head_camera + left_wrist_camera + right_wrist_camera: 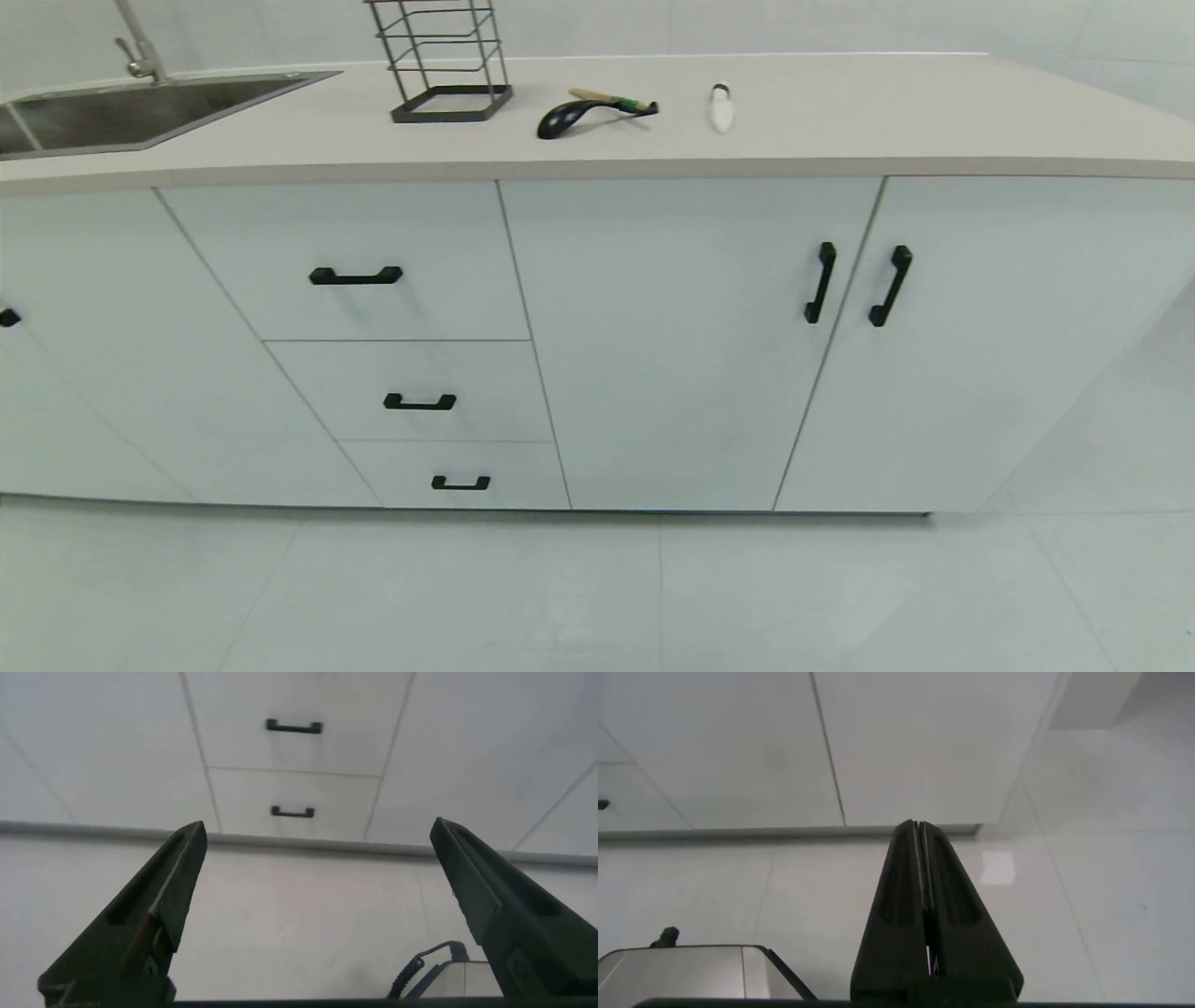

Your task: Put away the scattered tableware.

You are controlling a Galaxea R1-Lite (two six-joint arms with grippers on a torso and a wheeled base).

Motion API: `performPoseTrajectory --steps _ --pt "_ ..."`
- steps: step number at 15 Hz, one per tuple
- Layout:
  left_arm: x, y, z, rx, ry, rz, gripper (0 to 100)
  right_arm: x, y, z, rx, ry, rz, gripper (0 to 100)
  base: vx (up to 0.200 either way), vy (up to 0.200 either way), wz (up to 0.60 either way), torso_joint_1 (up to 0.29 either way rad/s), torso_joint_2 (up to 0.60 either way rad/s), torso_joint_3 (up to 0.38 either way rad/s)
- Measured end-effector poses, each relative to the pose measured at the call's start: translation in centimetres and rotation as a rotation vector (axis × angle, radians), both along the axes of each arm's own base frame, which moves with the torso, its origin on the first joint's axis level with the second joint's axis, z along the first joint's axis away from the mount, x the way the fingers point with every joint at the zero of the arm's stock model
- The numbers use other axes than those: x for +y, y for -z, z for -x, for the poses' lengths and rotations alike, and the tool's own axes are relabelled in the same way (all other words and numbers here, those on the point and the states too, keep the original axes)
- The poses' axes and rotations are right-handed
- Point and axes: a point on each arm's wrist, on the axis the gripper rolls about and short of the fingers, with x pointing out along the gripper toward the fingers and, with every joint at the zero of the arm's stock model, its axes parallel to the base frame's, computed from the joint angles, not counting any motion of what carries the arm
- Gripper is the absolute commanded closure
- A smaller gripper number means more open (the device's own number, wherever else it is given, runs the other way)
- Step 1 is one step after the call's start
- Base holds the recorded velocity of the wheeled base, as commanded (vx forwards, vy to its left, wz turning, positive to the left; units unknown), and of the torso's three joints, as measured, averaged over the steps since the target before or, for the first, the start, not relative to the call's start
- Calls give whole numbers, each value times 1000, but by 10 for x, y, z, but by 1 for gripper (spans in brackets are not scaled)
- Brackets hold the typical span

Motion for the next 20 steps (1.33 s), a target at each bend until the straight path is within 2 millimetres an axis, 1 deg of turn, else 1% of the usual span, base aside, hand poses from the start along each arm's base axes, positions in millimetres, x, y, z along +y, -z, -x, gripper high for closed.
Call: performPoseTrajectory --steps 3,6,9,11,15,20 --pt "0 0 0 0 -2 0 0 0 0 0 0 -1 0 100 0 200 0 6 4 2" --pt "0 0 0 0 -1 0 0 0 0 0 0 -2 -1 100 200 200 0 -1 -1 4" --pt "0 0 0 0 0 0 0 0 0 0 0 -1 0 100 0 200 0 4 -2 7" --pt "0 0 0 -1 0 -2 0 0 0 0 0 -1 0 100 200 200 0 2 2 2" --pt "0 0 0 0 0 -7 0 0 0 0 0 -1 0 100 200 0 0 6 1 1" --pt "0 0 0 0 2 -26 0 0 0 0 1 -3 1 100 0 0 0 0 0 0"
